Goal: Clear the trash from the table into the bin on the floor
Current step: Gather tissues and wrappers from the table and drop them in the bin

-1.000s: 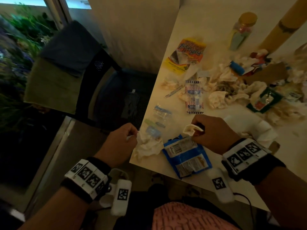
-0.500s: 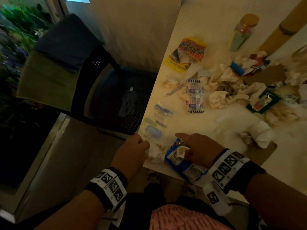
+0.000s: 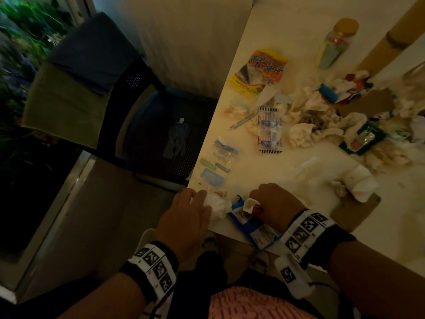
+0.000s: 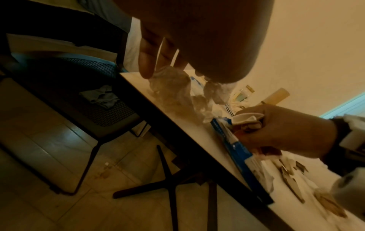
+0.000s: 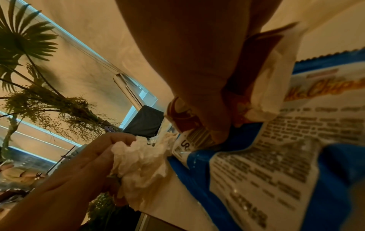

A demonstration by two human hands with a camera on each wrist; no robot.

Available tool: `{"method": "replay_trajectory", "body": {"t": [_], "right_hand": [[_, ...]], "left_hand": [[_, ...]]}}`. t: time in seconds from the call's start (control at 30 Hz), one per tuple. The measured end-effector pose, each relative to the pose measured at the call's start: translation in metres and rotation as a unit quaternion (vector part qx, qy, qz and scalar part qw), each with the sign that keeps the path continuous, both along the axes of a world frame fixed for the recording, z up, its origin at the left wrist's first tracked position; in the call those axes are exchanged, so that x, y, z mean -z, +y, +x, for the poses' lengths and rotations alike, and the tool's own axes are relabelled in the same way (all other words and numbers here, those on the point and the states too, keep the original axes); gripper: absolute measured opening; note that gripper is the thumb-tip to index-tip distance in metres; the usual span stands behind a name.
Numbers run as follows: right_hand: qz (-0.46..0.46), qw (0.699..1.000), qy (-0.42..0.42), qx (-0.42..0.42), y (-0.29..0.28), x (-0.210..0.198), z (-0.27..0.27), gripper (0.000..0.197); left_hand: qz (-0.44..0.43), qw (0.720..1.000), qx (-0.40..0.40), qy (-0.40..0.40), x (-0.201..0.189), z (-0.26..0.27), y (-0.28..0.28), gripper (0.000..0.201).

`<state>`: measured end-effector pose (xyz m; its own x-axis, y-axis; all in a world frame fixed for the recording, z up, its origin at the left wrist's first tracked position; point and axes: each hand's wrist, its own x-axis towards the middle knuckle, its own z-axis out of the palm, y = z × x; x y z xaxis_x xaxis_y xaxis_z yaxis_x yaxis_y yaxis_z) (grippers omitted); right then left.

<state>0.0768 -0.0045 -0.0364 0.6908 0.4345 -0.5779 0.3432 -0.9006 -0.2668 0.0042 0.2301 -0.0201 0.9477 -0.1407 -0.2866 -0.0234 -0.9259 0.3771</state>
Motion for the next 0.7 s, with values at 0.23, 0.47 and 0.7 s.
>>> {"method": "replay_trajectory", "body": {"t": [0.23,0.47,0.7], "right_hand": [[0.019,1.0,-0.022,0.01,-0.001,-0.001,-0.006,0.016],[0.004,1.0,-0.014,-0.008,-0.004,-0.004,-0.007,0.021],[0.04,0.998,0.021,-0.034,-0.025,-0.023,-0.01,0.023]], "left_hand": [[0.056,0.996,0.071,0.005,0.024,-0.007,-0.014,0.042],[-0.053,0.995,0.073,0.045,0.026,0.0,-0.018,0.017],[-0.274,0.949,-0.137,0.074,-0.048,0.029,0.012,0.024]]}}
